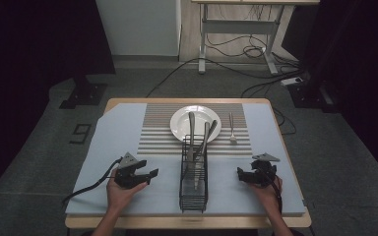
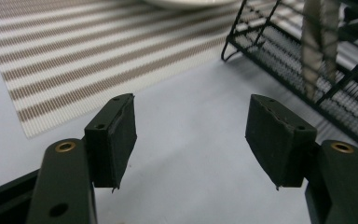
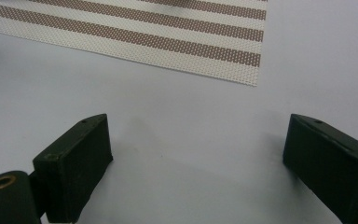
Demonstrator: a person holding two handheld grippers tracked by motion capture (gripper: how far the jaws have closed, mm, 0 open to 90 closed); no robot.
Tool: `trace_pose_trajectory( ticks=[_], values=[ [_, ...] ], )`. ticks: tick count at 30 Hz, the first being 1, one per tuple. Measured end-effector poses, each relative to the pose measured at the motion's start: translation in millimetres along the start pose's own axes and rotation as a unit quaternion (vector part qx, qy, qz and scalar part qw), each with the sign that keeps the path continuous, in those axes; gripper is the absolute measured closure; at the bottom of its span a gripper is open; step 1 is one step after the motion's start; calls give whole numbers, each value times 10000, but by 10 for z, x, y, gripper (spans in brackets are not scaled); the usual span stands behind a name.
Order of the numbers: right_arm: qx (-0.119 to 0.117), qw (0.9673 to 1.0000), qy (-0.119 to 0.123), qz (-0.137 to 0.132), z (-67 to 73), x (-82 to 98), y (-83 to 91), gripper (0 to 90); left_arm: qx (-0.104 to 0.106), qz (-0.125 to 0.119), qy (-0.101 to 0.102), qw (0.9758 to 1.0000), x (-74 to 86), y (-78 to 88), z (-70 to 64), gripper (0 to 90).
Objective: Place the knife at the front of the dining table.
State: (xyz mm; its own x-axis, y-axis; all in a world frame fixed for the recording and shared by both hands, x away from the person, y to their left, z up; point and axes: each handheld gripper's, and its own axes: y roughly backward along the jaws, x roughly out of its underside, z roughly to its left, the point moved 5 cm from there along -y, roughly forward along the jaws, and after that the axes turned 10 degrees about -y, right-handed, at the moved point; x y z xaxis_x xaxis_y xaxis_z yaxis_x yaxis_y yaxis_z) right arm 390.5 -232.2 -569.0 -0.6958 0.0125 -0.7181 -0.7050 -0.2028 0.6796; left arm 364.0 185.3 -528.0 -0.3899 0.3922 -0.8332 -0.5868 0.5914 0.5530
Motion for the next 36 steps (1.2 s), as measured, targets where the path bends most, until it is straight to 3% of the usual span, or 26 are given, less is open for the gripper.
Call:
trace_pose_trajectory(
  ticks=[8, 11, 12, 15, 18, 22, 30, 36],
  values=[
    [-38, 10000, -30, 4, -4, -2, 2, 74, 76, -414, 168, 9990, -196, 140, 93, 343],
    [-36, 10000, -32, 2, -3, -1, 1, 74, -93, -421, -16, 9991, -298, 185, 111, 341],
    [-28, 10000, -22, 5, -2, -1, 1, 74, 57, -538, 21, 9985, -365, 197, 91, 342],
    [8, 10000, 21, 8, 1, 0, -2, 75, 157, -657, -59, 9977, -516, 204, 62, 341],
    [19, 10000, 24, 3, 1, 0, -2, 77, 326, -719, -10, 9969, -627, 191, 56, 339],
    [29, 10000, 34, 1, 4, 0, -5, 77, 217, -679, -148, 9973, -715, 186, 56, 340],
    [31, 10000, 39, 23, 4, 1, -3, 77, 416, -788, -66, 9960, -891, 156, 59, 343],
    [34, 10000, 52, 25, 3, 0, -4, 77, 487, -797, -115, 9956, -1033, 86, 32, 345]
  ],
)
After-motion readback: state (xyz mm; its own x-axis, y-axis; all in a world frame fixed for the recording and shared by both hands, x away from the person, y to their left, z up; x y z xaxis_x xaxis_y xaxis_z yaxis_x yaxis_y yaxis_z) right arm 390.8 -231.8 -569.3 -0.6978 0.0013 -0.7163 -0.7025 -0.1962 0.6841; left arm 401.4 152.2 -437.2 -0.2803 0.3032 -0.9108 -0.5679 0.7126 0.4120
